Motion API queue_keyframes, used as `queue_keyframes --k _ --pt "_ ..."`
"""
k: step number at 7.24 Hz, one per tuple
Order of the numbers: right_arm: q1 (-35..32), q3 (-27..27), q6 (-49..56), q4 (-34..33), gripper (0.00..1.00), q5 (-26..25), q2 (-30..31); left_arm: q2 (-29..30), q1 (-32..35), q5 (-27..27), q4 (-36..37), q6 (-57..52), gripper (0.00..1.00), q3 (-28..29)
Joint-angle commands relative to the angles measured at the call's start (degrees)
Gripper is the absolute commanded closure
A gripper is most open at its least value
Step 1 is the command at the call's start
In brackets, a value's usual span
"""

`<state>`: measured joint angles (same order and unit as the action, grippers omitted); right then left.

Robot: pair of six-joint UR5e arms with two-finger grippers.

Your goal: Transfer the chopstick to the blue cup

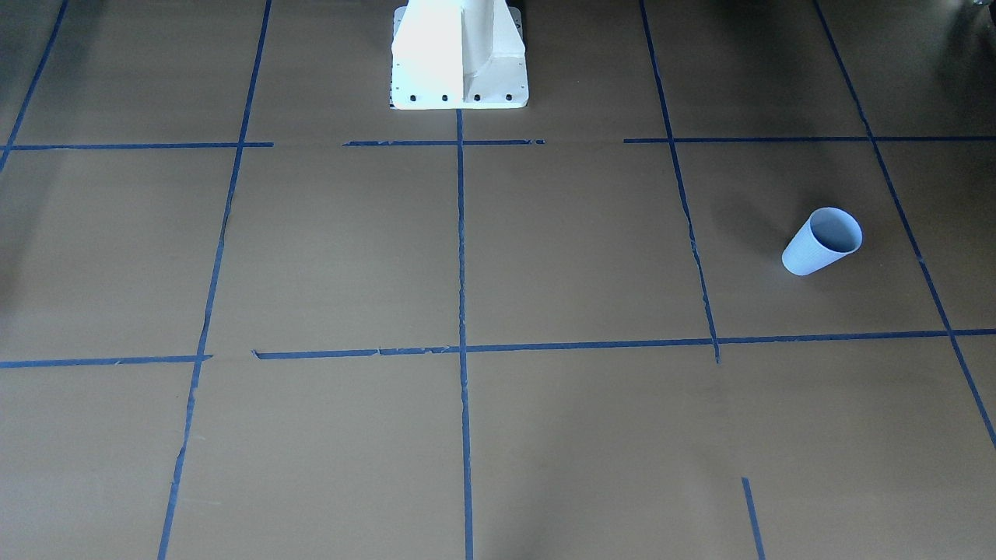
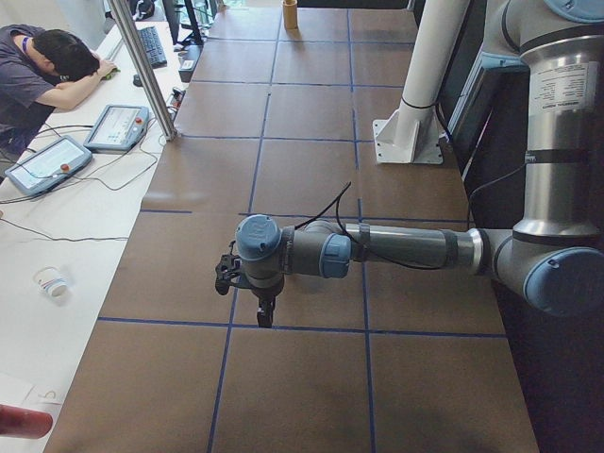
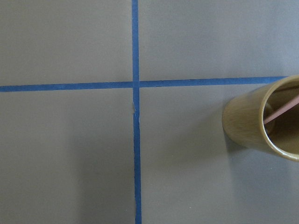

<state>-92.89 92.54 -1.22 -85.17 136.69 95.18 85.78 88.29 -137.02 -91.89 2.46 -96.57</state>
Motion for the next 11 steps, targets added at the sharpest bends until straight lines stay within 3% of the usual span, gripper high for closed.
queue_keyframes --k 1,6,8,11 --pt "-0.01 0.01 -0.01 0.00 0.00 0.07 0.00 -0.09 0.04 0.00 -0.05 0.00 0.00 -0.02" --pt "-0.01 0.70 -0.01 0.00 0.00 0.07 -0.08 -0.17 0.04 0.00 -0.05 0.69 0.00 -1.51" --pt "-0.01 0.88 -0.01 0.00 0.00 0.16 0.00 -0.87 -0.57 0.00 -1.44 8.91 0.00 -5.80" --pt "-0.01 0.80 -0.01 0.00 0.00 0.25 0.00 -4.74 -13.71 -0.18 -20.01 35.49 0.00 -8.99"
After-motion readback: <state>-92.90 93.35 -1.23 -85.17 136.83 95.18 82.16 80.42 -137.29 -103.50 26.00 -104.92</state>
